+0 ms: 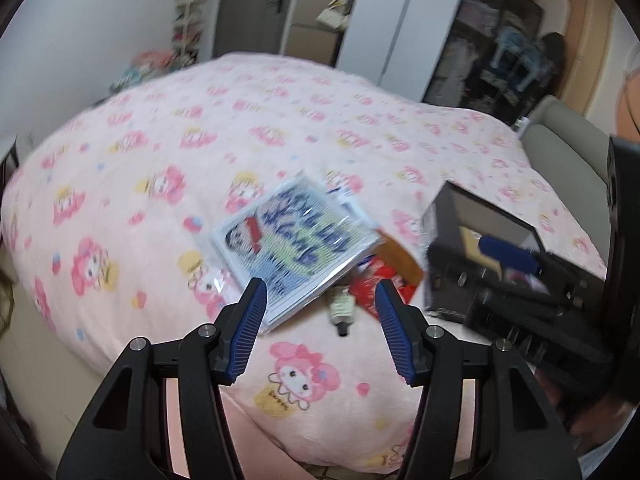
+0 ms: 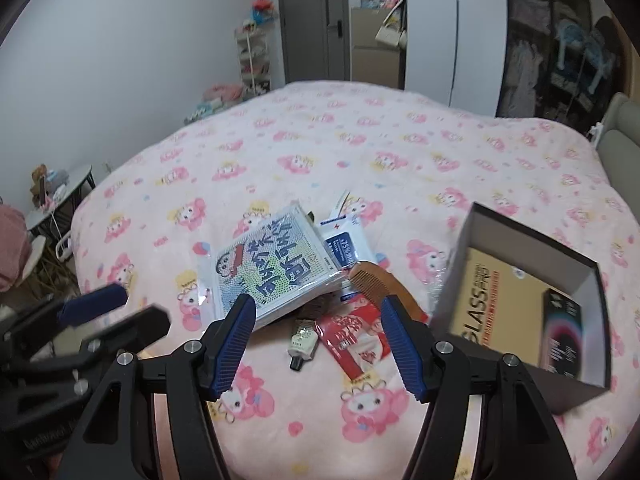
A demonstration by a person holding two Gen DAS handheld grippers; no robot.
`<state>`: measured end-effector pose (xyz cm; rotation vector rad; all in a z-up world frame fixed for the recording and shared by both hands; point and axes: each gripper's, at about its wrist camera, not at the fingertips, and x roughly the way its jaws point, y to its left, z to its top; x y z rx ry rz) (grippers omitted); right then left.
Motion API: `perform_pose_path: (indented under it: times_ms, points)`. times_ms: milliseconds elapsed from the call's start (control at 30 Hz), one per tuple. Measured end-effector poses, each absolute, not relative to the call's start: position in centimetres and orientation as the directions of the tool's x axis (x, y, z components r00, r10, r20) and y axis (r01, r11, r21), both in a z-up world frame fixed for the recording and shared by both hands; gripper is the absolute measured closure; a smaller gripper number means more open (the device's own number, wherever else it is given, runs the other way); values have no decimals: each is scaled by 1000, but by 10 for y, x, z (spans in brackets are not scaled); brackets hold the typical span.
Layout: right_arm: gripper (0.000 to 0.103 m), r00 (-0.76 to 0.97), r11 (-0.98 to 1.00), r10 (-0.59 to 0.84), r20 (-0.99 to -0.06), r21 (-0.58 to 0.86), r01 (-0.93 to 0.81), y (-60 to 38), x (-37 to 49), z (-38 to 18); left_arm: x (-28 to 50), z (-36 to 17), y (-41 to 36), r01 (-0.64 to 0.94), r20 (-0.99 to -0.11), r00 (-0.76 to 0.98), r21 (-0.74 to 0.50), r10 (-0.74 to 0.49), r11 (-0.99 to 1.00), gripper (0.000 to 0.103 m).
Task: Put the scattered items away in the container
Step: 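Reach the right tool to the Shin-chan bead-art packet and grasp it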
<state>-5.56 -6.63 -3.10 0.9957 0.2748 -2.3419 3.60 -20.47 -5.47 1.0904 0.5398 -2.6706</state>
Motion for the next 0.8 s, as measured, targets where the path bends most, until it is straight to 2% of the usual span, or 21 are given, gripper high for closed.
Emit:
perform_pose_path:
  times_ms: [200,400,600,700,800]
  points:
    - [40,-576,-827,-343,-742,-52,560,-87,-107,-59,18,-123,-239,413,-753,-658,-374,12,-831,45]
    - [43,-508,-828,-326,-797,-19,561,-105,-156,-99,-1,-175,-262,436,-745,-655,-513,130,-740,48]
    - [44,-417,-780,-350,-839,14,625,-132,-176,-129,-19,-197,-280,486,-761,-638,-517,118,-704,50]
    - [64,-354,-750,-405,-843,86,656,-138,-174,-134,-25,-203,-286,494,-769,-628,-512,119,-703,54]
    - [66,-354,-738,-410,-840,78,670,-140,-162,-133,-29,-207,-288,506,-783,-613,-495,109,-706,54]
